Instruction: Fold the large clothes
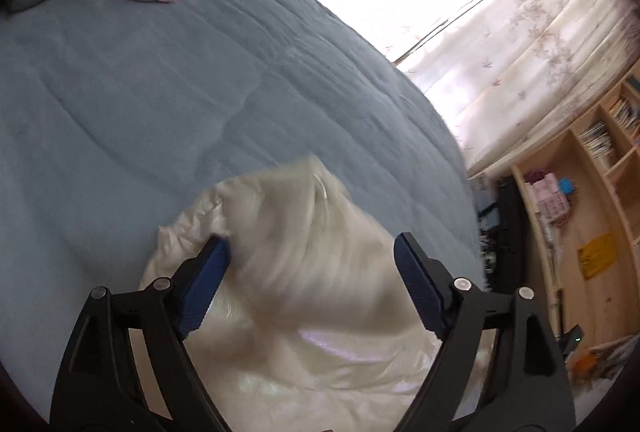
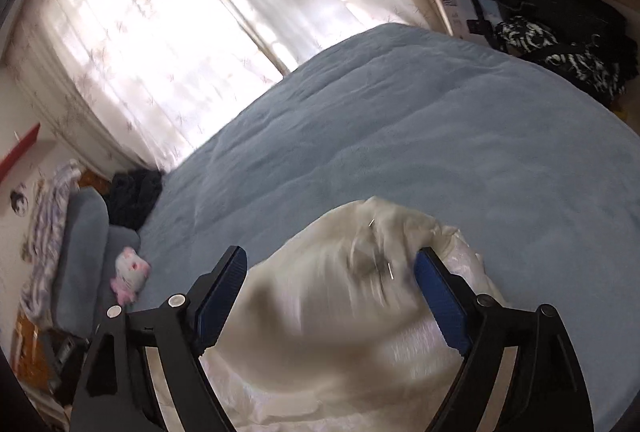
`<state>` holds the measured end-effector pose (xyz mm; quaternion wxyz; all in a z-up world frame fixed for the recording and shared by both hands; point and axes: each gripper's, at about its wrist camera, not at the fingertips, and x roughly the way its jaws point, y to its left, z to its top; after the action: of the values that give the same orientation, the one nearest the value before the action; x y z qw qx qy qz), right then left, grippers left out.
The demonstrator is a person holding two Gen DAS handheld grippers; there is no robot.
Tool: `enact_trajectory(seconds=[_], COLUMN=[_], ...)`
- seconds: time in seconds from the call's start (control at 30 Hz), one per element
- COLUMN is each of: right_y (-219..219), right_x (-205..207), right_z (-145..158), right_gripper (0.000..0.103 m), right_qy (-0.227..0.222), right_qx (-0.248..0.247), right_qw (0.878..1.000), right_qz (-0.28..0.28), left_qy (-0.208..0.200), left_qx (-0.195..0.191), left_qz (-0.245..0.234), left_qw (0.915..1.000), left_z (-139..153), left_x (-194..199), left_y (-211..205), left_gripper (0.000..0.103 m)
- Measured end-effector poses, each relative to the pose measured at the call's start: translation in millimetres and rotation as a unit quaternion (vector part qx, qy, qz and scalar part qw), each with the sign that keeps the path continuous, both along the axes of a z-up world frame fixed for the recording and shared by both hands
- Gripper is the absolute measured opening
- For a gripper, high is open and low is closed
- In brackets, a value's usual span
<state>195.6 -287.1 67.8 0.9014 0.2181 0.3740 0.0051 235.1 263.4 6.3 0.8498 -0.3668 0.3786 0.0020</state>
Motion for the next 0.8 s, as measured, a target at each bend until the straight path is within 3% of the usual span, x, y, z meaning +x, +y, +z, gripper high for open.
enact_trajectory(seconds=[0.13,0.27,0.43,0.53,0.6,0.63,0.67,0.7,0.77,0.8], right_y=[-6.6,-24.9,-43.3,-47.4,-48.3,-44.8,-39.8,-30.0,-20.3,-16.8], right_x=[16.8,33.8,56.0,75.5,75.6,77.4,78.1,77.0,76.1,75.5], right_z=[-36.9,-73.9,-114.8,-140.4,-151.1,-154.8,-156.9,-152.8,-146.1,-139.3], right_gripper=[0.087,0.087,0.087,0.087,0.079,0.062,0.045,0.039,0.021,0.019], right_qy=[0.029,0.061,0.091,0.105,0.099,0.094,0.088,0.083,0.063,0.049], right_qx=[-0.032,-0.038,-0.031,-0.018,-0.011,-0.02,-0.043,-0.06,-0.094,-0.1], right_qw=[0.999,0.997,0.995,0.994,0.995,0.995,0.994,0.994,0.993,0.993], right_qz=[0.018,0.009,0.009,0.019,0.03,0.041,0.048,0.049,0.044,0.037], left_qy=[0.008,0.046,0.078,0.095,0.097,0.091,0.082,0.073,0.066,0.056], left_qx=[0.05,0.106,0.104,0.104,0.104,0.108,0.117,0.134,0.165,0.181], left_qz=[-0.033,-0.055,-0.066,-0.082,-0.086,-0.085,-0.081,-0.079,-0.074,-0.064], left_qw=[0.9982,0.9918,0.9893,0.9866,0.986,0.9863,0.9864,0.9851,0.9813,0.9797], left_z=[-16.8,-47.2,-86.4,-109.8,-119.1,-121.0,-121.6,-120.4,-115.0,-110.2], left_x=[26.8,45.6,63.4,53.5,59.1,61.2,60.5,60.7,58.2,57.5], left_y=[0.5,2.1,9.2,8.8,4.6,1.4,-1.8,-6.0,-16.5,-19.7], left_gripper=[0.081,0.081,0.081,0.081,0.081,0.08,0.066,0.042,0.024,0.017])
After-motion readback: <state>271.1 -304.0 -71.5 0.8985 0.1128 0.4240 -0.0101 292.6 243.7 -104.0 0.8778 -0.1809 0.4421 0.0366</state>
